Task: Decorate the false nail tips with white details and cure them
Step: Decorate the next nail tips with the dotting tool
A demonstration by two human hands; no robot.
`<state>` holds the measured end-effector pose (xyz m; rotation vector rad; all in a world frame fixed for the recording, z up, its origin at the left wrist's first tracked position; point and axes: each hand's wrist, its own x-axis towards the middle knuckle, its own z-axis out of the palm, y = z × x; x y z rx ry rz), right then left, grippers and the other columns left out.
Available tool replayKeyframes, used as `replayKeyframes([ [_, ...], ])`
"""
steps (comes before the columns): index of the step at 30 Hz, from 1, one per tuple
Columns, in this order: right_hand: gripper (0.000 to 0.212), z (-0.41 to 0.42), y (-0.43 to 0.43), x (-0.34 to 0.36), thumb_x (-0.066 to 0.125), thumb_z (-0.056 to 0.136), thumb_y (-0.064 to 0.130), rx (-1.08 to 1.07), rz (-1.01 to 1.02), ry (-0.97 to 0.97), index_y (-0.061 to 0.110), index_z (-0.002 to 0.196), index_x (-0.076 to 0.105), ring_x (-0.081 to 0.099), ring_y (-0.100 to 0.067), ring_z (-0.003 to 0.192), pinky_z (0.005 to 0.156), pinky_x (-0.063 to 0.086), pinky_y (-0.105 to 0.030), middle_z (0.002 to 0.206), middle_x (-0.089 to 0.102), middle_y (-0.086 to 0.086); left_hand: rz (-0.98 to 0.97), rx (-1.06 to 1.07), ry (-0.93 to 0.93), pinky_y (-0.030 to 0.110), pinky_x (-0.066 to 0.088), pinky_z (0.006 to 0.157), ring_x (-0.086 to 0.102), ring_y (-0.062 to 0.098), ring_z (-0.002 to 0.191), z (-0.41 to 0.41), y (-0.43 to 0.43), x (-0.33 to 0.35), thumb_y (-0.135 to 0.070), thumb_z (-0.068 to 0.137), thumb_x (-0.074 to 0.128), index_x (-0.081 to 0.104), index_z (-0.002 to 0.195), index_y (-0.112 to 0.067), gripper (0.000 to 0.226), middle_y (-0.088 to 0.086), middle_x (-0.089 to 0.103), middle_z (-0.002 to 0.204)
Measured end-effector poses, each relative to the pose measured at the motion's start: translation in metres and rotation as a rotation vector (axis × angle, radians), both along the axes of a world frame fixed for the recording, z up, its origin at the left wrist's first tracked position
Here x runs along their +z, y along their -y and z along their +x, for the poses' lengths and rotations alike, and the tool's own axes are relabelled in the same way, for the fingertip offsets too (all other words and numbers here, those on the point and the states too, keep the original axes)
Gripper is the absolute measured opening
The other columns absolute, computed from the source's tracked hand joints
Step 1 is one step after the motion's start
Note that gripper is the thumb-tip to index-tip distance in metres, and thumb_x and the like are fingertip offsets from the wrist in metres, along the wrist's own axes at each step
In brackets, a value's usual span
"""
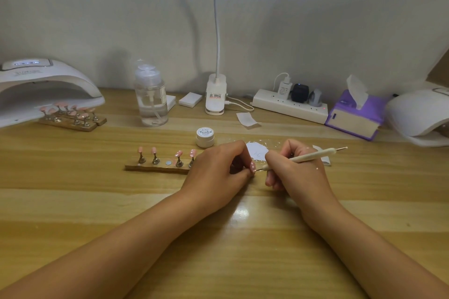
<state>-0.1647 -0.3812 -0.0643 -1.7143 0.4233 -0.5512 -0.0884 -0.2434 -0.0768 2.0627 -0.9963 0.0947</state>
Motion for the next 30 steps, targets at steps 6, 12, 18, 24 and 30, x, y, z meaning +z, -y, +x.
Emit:
replayKeyframes([
  [6,0.028,0.0011,-0.0004,-0.0012,0.061,0.077,0.007,0.012,-0.03,-0.007,0.018,0.057,0.044,0.053,-0.014,0.042,0.062,0.046,-0.032,0.048,0.063,-0.011,0.004,0.001,0.002,0.018,0.032,0.061,0.055,0.0,0.071,-0.0004,-0.0001,0.0005,-0.019,0.083,0.071,0.06,0.077,-0.033,0.019,-0.016,0.063,0.072],
  [12,0.029,-0.0015,-0.0008,0.003,0.06,0.081,0.002,0.016,0.05,0.035,0.014,0.059,0.045,0.05,-0.011,0.038,0.04,0.041,-0.018,0.047,0.061,-0.012,0.006,0.004,0.011,0.022,0.037,0.063,0.056,0.003,0.073,-0.0002,0.0001,0.0,-0.02,0.083,0.071,0.059,0.076,-0.033,0.019,-0.013,0.064,0.074],
  [18,0.026,-0.0005,-0.0023,0.0032,0.059,0.081,0.0,0.033,0.046,0.047,0.011,0.062,0.046,0.052,-0.013,0.041,0.043,0.045,-0.02,0.052,0.064,-0.015,0.01,0.008,0.016,0.019,0.033,0.061,0.055,0.001,0.07,0.0007,0.0003,-0.0011,-0.019,0.082,0.071,0.061,0.077,-0.031,0.017,-0.015,0.062,0.071],
  [24,0.021,0.0001,-0.0014,0.0021,0.06,0.081,0.001,0.039,0.027,0.033,0.009,0.066,0.047,0.053,-0.013,0.042,0.044,0.045,-0.02,0.053,0.066,-0.015,-0.002,-0.001,0.008,0.021,0.037,0.062,0.057,0.003,0.071,0.0009,0.0006,-0.001,-0.018,0.082,0.071,0.059,0.075,-0.033,0.021,-0.014,0.064,0.073],
  [30,0.024,0.0001,-0.0012,0.0014,0.06,0.081,0.0,0.025,0.034,0.045,0.009,0.064,0.046,0.052,-0.013,0.041,0.043,0.044,-0.02,0.051,0.064,-0.014,-0.005,0.002,0.008,0.021,0.036,0.062,0.057,0.004,0.07,0.0007,0.0003,-0.0011,-0.018,0.082,0.071,0.059,0.075,-0.033,0.02,-0.013,0.063,0.072],
])
